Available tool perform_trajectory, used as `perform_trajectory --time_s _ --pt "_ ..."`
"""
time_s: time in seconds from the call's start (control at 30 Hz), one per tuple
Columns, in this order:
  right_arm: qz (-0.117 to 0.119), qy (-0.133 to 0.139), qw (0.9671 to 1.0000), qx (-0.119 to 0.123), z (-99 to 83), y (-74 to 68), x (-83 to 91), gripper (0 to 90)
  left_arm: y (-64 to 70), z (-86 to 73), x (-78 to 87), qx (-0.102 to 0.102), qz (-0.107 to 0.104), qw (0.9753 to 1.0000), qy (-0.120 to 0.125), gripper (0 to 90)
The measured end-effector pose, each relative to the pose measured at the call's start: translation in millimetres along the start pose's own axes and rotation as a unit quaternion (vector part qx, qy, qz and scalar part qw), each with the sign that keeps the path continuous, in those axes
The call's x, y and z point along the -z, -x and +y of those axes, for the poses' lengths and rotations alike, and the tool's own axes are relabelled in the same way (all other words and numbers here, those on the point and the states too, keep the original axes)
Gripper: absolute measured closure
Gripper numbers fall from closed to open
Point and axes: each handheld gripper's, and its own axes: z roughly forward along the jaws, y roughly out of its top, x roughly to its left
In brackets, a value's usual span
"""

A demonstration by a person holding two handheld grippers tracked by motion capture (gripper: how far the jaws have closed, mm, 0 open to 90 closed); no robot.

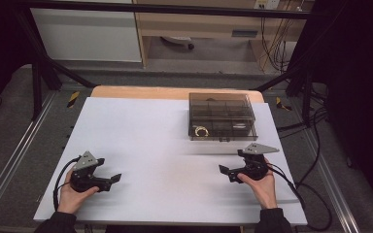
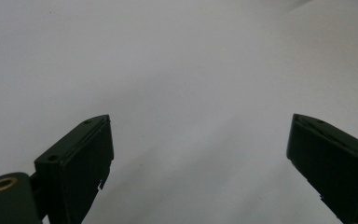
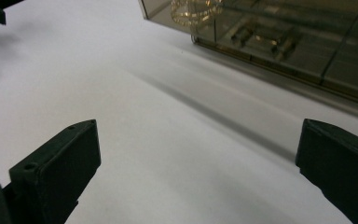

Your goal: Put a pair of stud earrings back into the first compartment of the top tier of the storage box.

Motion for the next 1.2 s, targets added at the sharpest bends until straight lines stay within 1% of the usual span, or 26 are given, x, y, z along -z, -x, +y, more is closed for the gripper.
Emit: perform_trajectory --time_s 0.17,0.23,0.37,0.5,0.63,0.73,0.9,1.2 --pt "0.004 0.000 1.0000 -0.003 -12.6 6.9 3.6 0.8 0.3 -0.1 -0.4 -0.001 0.000 1.0000 -0.001 6.5" --pt "0.005 0.002 1.0000 -0.008 -18.3 10.1 5.9 0.8 0.5 -0.1 -0.5 -0.001 0.000 1.0000 -0.001 6.6" --pt "0.008 -0.002 0.9999 -0.011 -27.8 15.7 10.6 0.8 0.7 -0.2 -0.8 -0.003 -0.001 1.0000 -0.003 6.6" --pt "0.016 0.001 0.9998 -0.011 -34.8 21.3 15.7 0.8 1.2 -0.2 -1.1 -0.004 -0.001 1.0000 -0.003 6.5" --pt "0.020 0.002 0.9997 -0.012 -40.7 25.0 18.6 0.8 1.4 -0.3 -1.1 -0.005 -0.001 1.0000 -0.004 6.5" --pt "0.018 0.002 0.9998 -0.012 -44.1 27.6 21.2 0.8 1.8 -0.2 -1.0 -0.006 -0.002 1.0000 -0.004 6.6" --pt "0.016 0.006 0.9996 -0.022 -50.9 32.2 26.8 0.8 2.7 0.0 -1.4 -0.007 -0.004 1.0000 -0.005 6.6" --pt "0.017 0.004 0.9996 -0.022 -56.2 36.1 28.8 0.8 3.8 0.2 -1.6 -0.010 -0.004 0.9999 -0.006 6.5"
